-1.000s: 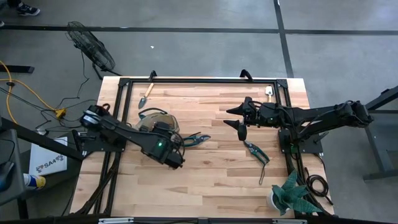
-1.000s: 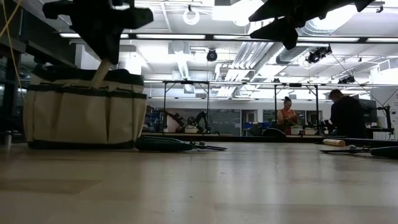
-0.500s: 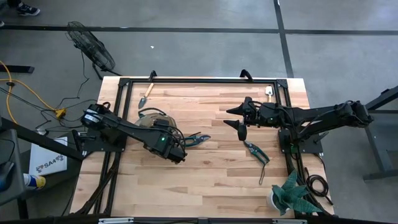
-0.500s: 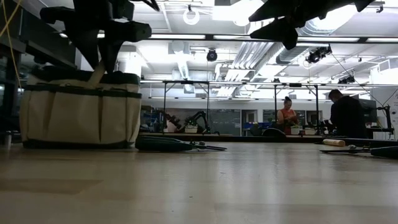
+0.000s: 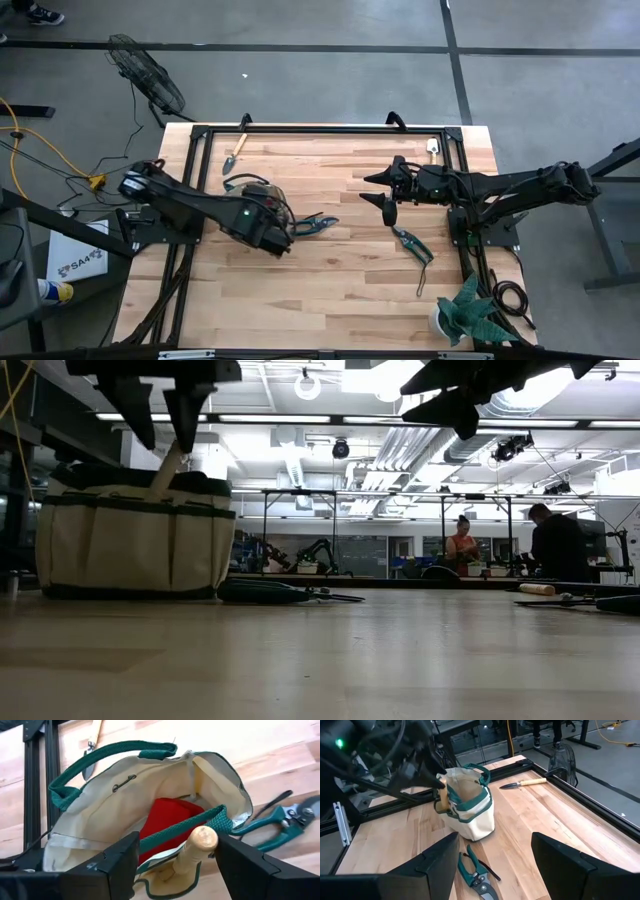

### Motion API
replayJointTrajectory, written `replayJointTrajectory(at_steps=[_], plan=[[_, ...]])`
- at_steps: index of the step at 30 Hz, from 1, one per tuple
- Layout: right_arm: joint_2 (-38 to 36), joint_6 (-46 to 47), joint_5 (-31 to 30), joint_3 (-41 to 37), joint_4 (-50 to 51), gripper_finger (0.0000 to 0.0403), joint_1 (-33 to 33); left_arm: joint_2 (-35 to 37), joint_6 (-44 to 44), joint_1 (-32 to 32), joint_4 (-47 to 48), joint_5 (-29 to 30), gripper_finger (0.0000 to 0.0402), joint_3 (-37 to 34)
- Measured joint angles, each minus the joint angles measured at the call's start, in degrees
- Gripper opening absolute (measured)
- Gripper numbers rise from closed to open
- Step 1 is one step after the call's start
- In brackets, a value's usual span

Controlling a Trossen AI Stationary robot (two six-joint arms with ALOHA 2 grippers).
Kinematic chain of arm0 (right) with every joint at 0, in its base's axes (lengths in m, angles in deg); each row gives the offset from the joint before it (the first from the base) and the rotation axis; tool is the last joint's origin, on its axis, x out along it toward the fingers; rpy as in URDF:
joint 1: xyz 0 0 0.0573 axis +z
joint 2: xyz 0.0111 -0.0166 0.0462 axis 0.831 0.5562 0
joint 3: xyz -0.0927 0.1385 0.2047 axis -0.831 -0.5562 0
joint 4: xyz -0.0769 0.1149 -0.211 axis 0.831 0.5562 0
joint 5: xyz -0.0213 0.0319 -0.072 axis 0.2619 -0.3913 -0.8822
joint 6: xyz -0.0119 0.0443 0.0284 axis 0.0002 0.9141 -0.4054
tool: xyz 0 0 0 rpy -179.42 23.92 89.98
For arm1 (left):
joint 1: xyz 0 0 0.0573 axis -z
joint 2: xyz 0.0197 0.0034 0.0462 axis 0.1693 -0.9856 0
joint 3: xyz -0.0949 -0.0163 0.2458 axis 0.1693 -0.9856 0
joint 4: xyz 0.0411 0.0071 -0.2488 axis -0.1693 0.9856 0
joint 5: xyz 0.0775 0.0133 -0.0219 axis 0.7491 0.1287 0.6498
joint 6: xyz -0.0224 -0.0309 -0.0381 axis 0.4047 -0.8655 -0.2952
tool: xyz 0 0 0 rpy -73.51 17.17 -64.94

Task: Pick & Place Garden tools in Gardening bag
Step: Put the light brown hand rake into the white gardening bag, then put the left green shear scissors into the white gardening bag

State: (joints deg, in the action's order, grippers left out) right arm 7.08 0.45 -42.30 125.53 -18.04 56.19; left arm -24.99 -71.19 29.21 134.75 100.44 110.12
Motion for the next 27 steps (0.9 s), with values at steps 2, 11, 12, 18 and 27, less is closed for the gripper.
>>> replayJointTrajectory(at_steps=[2,11,12,18,27], plan=[[0.00,-0.03,0.51,0.00,-0.01,0.0240,0.01,1.62,0.88,0.02,0.01,0.00,0.0245,0.00],[0.00,-3.83,3.35,0.00,-0.01,0.0240,0.02,9.31,0.45,0.04,-0.03,5.29,0.0246,0.00],[0.00,-3.24,3.35,0.00,0.00,0.0240,0.01,9.92,0.45,0.04,0.02,6.17,0.0246,0.00],[0.00,2.99,3.90,0.00,4.38,0.0240,0.00,11.84,0.41,0.04,0.05,8.69,0.0246,0.00],[0.27,14.08,8.97,3.04,24.10,0.0240,-1.56,12.79,1.84,0.04,-0.15,12.69,0.0246,-0.04]])
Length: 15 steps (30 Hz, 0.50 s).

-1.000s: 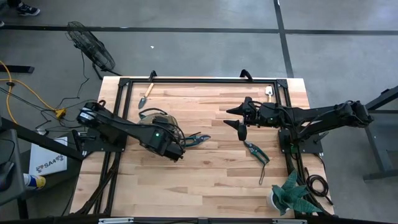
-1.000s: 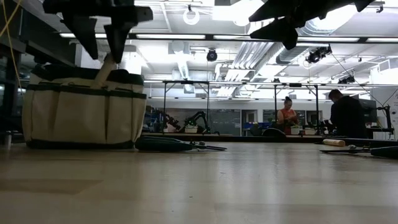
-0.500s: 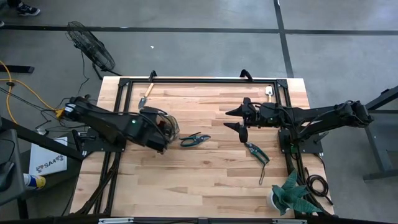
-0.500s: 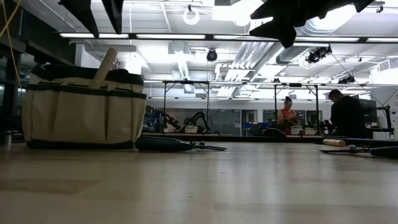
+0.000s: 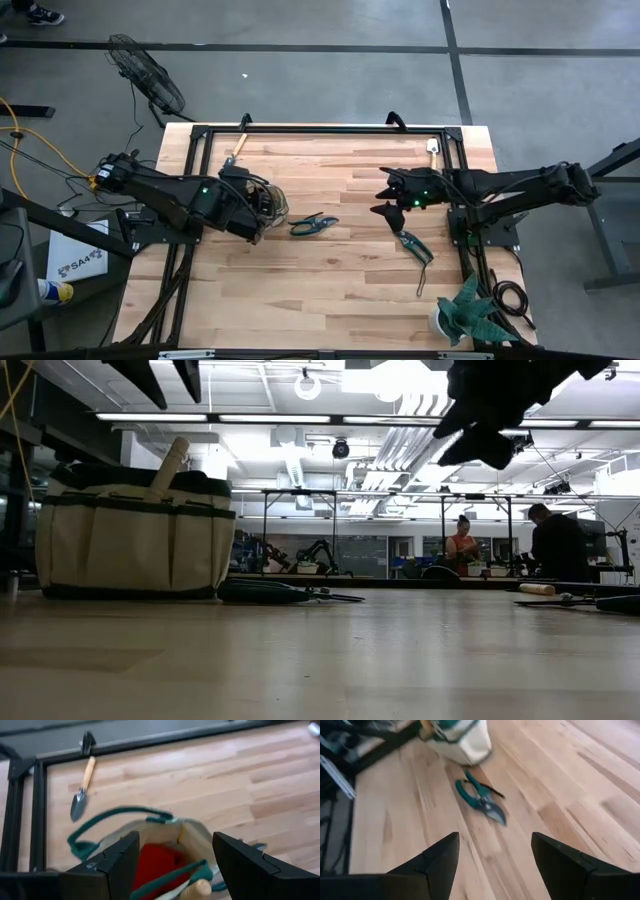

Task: Pick & Place Garden tools in Gardening bag
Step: Put the left green shear scissors into the white gardening bag

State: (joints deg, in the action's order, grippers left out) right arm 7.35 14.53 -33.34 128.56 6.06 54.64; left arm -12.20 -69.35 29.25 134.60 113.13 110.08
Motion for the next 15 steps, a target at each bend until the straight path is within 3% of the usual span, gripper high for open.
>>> replayJointTrajectory(at_steps=[4,15], plan=[[0.17,2.16,-0.07,2.45,7.86,0.0240,-0.17,1.13,2.85,0.00,-0.04,3.84,0.0246,-0.10],[5.71,27.90,6.27,3.74,20.18,0.0240,0.67,7.08,14.94,-0.02,-0.35,12.35,0.0246,-0.15]])
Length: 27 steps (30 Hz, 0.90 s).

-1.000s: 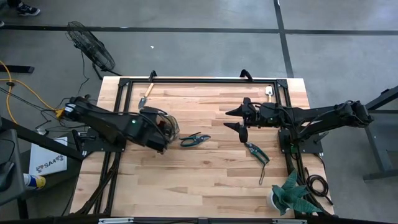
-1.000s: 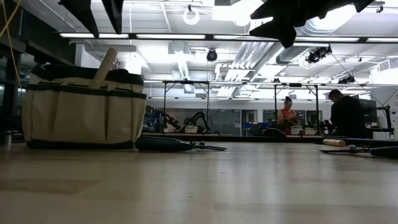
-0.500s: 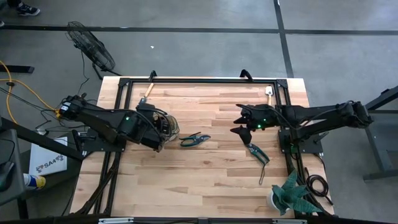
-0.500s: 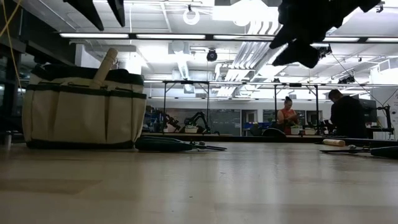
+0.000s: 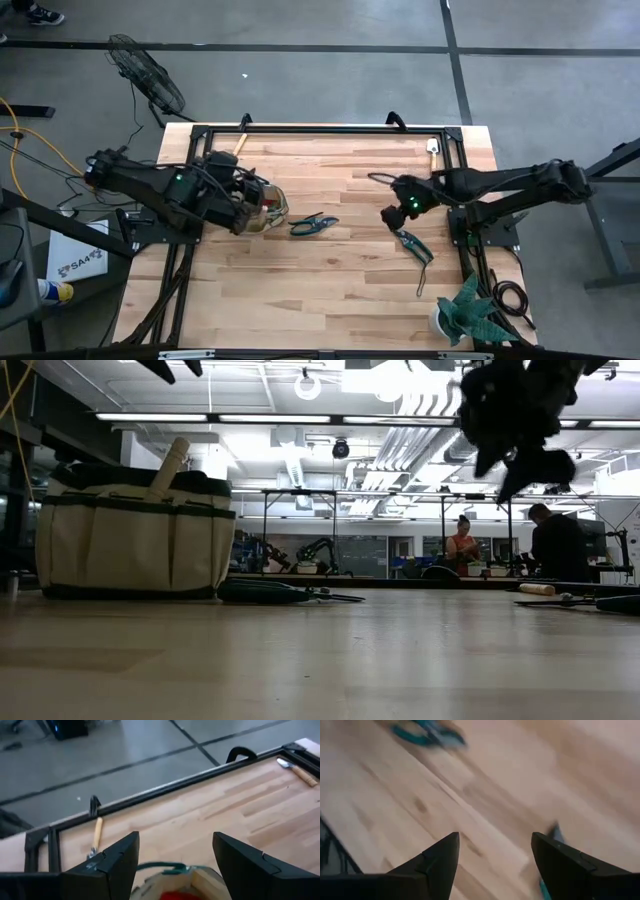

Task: Pick & Place Garden tools in Gardening bag
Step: Put the left green shear scissors into the white gardening bag

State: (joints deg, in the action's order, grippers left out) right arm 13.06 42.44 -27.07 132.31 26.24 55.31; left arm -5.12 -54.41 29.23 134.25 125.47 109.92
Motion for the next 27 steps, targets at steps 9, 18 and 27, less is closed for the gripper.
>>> replayJointTrajectory(at_steps=[9,18,27], plan=[[9.89,19.51,4.53,0.00,2.90,0.0240,5.73,3.33,14.17,0.00,-2.94,1.28,0.0246,-0.05],[16.26,27.46,3.26,-0.02,-13.16,0.0240,8.27,6.62,26.79,-0.02,-6.43,-0.48,0.0246,-0.07],[19.89,19.68,0.50,-0.02,-31.83,0.0240,7.31,11.57,29.09,0.00,-7.56,-1.21,0.0246,-0.07]])
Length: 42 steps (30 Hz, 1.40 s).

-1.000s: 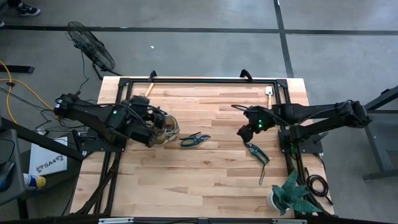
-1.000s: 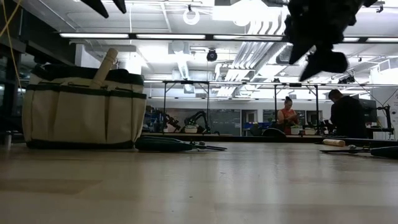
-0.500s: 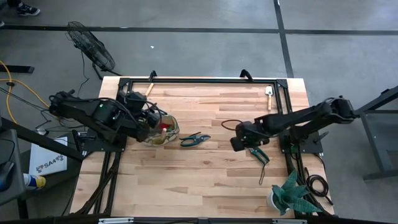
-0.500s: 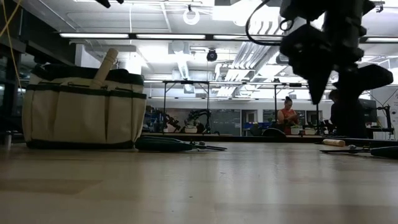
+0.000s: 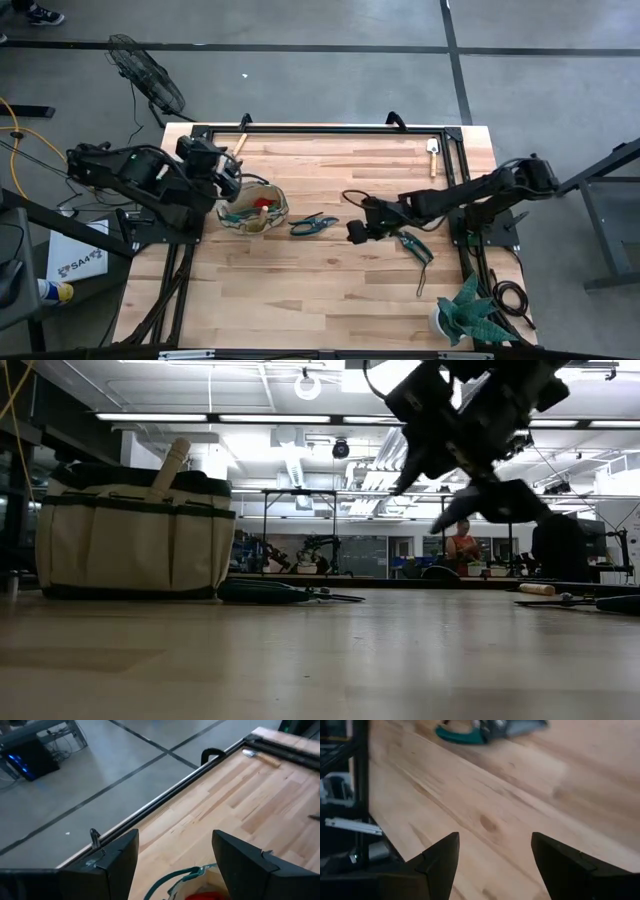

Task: Pick & Place Garden tools in Gardening bag
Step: Put the left green shear scissors into the white gardening bag

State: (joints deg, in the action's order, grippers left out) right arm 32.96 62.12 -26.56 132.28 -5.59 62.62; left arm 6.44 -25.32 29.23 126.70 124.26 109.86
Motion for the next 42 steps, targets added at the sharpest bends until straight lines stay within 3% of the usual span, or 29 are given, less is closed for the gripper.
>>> replayJointTrajectory(at_steps=[5,17,24,31,42], plan=[[2.17,-13.89,1.62,1.74,-2.35,0.0240,-3.41,1.04,0.00,0.00,-0.15,-1.36,0.0246,0.00],[11.95,-58.50,3.92,17.36,0.82,0.0240,-12.69,1.44,-2.71,0.00,-2.42,-3.09,0.0246,0.00],[16.84,-82.65,3.65,19.39,0.80,0.0240,-14.92,1.56,-5.34,0.00,-2.25,-2.76,0.0246,0.00],[22.52,-93.86,3.61,19.39,-1.20,0.0240,-15.45,1.58,-10.54,0.00,0.36,-2.04,0.0246,0.00],[27.15,-94.62,3.63,19.39,-4.67,0.0240,-15.47,2.26,-14.62,0.00,2.92,-1.38,0.0246,0.02]])
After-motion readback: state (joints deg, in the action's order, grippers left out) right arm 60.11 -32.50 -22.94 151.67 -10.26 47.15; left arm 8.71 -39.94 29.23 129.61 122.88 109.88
